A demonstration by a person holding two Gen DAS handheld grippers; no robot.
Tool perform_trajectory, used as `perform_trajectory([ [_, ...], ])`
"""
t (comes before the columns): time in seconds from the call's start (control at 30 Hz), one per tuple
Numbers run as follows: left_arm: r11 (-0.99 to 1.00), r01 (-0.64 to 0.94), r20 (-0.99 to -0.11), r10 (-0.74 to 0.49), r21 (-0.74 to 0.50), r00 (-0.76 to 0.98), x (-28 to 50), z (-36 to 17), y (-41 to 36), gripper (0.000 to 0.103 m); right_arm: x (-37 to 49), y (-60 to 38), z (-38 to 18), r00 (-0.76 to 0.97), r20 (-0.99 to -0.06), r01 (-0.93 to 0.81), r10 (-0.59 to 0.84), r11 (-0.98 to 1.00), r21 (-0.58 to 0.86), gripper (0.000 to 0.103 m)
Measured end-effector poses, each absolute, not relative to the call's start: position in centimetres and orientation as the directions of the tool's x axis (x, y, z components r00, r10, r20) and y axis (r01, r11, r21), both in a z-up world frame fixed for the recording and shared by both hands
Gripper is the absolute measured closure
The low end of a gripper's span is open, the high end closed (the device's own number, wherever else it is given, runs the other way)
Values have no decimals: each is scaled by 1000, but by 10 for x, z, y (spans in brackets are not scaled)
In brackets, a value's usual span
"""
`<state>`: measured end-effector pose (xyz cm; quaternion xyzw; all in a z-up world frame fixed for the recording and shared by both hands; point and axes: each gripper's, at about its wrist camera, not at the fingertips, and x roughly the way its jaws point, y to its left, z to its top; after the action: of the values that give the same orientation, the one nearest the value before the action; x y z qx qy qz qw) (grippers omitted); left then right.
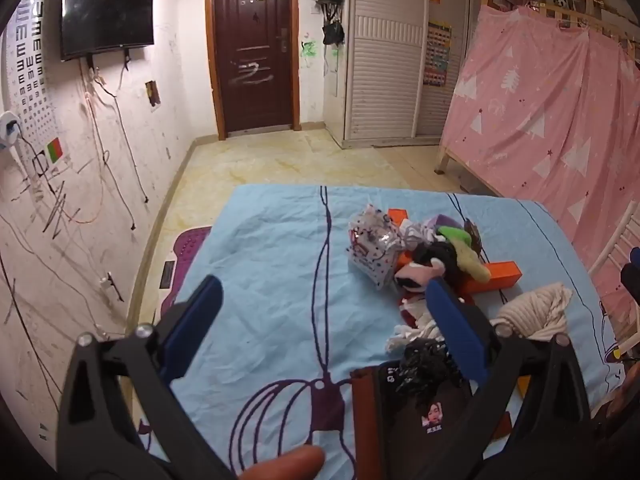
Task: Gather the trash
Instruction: 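Move the right tool toward the cream knitted sock on the pile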
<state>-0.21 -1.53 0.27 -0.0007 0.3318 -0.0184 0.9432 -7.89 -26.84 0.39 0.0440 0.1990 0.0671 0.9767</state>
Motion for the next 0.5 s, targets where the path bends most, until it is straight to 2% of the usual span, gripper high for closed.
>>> perform_trajectory([
  [0.5, 999, 44, -639, -43, -14, 768, 0, 2, -16, 6, -77, -272, 0, 909, -388, -118, 155, 986, 119, 8],
])
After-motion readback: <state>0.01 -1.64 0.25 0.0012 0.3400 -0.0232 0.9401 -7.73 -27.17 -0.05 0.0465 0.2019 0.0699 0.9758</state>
